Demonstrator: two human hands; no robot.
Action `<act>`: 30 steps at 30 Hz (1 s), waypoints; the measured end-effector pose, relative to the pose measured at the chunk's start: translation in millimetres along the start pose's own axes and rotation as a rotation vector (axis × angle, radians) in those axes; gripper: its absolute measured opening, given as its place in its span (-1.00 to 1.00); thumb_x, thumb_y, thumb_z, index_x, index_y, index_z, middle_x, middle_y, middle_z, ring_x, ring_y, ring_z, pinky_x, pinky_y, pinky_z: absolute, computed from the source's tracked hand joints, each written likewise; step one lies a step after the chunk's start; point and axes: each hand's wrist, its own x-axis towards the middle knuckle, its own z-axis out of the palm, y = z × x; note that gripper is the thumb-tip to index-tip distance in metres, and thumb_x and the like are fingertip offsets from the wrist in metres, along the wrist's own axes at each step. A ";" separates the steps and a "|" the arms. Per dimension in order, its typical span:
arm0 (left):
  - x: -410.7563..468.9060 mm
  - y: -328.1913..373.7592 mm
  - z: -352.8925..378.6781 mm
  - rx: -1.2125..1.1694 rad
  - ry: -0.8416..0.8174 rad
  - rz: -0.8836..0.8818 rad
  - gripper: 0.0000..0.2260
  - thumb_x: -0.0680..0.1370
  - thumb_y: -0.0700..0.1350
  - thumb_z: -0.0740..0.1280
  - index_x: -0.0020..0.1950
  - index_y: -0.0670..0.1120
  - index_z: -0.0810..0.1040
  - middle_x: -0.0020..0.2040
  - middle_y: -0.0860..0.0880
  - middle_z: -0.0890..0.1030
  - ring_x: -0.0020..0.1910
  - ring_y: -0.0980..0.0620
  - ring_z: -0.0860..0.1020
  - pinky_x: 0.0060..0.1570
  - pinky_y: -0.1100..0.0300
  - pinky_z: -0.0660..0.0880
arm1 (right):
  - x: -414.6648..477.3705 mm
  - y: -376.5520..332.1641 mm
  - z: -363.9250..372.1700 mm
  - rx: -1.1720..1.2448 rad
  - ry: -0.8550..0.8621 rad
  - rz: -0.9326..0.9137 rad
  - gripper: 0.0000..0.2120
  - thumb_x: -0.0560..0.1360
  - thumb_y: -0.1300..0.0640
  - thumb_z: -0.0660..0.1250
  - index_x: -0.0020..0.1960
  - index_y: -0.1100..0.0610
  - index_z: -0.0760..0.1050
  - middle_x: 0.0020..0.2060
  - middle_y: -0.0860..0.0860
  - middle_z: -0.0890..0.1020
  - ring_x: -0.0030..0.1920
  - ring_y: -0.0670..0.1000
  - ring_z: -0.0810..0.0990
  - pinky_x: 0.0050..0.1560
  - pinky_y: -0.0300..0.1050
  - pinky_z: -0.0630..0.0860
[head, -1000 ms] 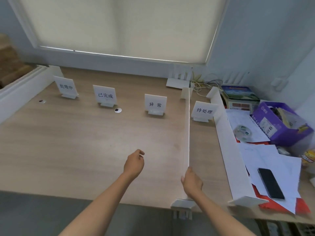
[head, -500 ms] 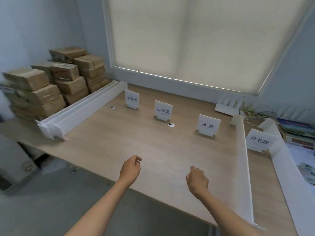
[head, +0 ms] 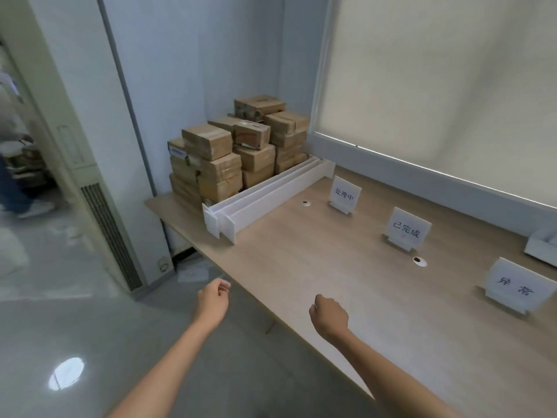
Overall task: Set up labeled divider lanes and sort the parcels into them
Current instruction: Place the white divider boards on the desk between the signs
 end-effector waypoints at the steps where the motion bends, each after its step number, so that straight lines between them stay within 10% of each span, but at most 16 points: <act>1: 13.4 -2.4 -4.3 -0.002 0.008 -0.003 -0.74 0.55 -0.29 0.13 -0.09 0.01 0.53 -0.05 -0.03 0.62 -0.04 -0.05 0.55 -0.14 0.15 0.47 | 14.1 -13.0 2.0 0.003 0.001 -0.012 -0.77 0.56 0.18 0.03 -0.28 0.11 0.20 -0.26 0.03 0.42 -0.20 0.09 0.40 -0.37 -0.15 0.25; 19: 338.3 9.6 -48.1 0.039 -0.074 0.050 -0.78 0.59 -0.21 0.12 -0.04 0.05 0.51 0.07 -0.03 0.59 0.02 0.00 0.53 -0.13 0.22 0.41 | 309.7 -219.8 17.6 0.335 -0.119 0.164 -0.75 0.51 0.19 0.09 -0.36 0.12 0.25 -0.21 0.09 0.46 -0.20 0.11 0.44 -0.24 -0.17 0.33; 30: 472.9 9.6 -38.5 0.068 -0.334 0.147 -0.80 0.61 -0.20 0.12 0.07 -0.04 0.53 0.07 -0.04 0.56 0.04 0.00 0.53 0.05 0.12 0.55 | 405.3 -327.6 37.4 0.579 -0.223 0.349 -0.63 0.61 0.04 0.12 0.30 0.25 0.34 0.26 0.18 0.48 0.24 0.17 0.47 0.16 -0.08 0.43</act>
